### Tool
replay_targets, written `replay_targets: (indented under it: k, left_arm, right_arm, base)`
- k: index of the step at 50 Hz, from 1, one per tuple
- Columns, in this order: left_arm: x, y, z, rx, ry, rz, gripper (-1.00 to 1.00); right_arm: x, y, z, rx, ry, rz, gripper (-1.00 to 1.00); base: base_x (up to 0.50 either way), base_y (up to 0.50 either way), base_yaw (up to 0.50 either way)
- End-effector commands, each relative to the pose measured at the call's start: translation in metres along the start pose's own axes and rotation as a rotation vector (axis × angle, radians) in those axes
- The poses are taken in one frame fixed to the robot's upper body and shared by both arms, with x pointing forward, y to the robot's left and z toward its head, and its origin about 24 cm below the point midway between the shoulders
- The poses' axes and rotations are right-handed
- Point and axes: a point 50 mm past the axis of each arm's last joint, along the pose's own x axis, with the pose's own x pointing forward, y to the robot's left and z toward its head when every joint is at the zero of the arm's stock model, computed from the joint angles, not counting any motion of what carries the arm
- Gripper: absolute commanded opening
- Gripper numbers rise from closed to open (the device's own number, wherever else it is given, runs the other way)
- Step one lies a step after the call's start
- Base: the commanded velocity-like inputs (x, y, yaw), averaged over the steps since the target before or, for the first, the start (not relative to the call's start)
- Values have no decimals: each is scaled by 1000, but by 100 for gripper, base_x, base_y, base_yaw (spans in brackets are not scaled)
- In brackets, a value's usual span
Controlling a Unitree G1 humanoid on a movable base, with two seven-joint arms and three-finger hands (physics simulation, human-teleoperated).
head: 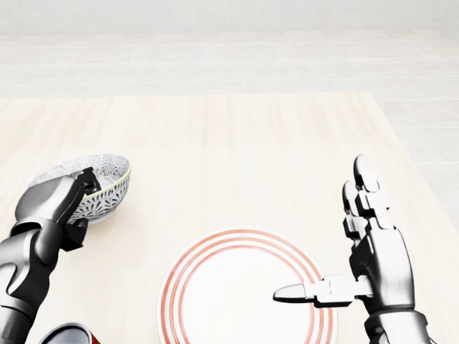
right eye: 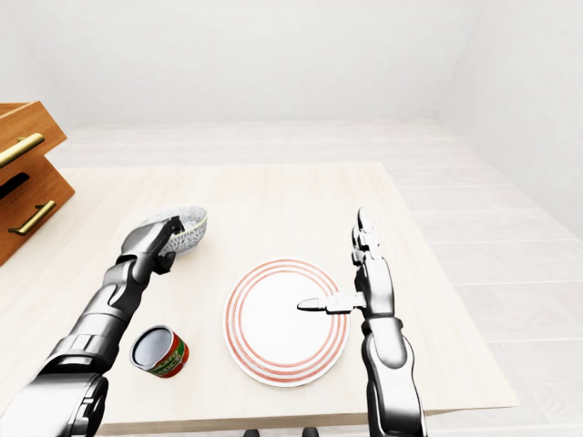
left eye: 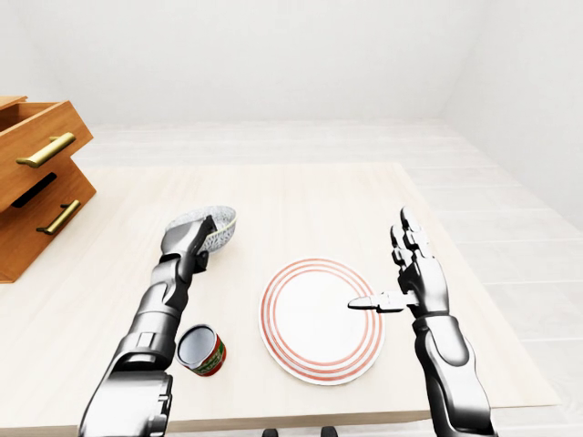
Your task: Put the bowl on the plate.
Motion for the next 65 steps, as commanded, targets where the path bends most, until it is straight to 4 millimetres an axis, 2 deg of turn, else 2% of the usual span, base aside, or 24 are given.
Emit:
replay_targets:
  k: [1, 15, 31, 50, 65]
  left_arm:
    - [-6, 16, 6, 107, -23, 103, -100]
    - [-19, 23, 22, 196, -80, 192, -100]
    - [-59, 27, 61, 204, -181, 261, -100]
    - [-85, 15, 107, 180, -312, 242, -100]
    - [-106, 9, 130, 164, -386, 231, -100]
  right_arm:
    - [0, 1, -3, 2, 13, 2, 100]
    - [0, 2, -5, -2, 21, 3, 100]
    - [0, 0, -2, 0, 8, -5, 100]
    - [-1, -1, 11, -13, -46, -13, 100]
    - [-8, -6, 4, -13, -11, -36, 100]
  base:
    - [0, 0, 0]
    - [0, 0, 0]
    - [0, 0, 0]
    - [0, 0, 0]
    - [0, 0, 0]
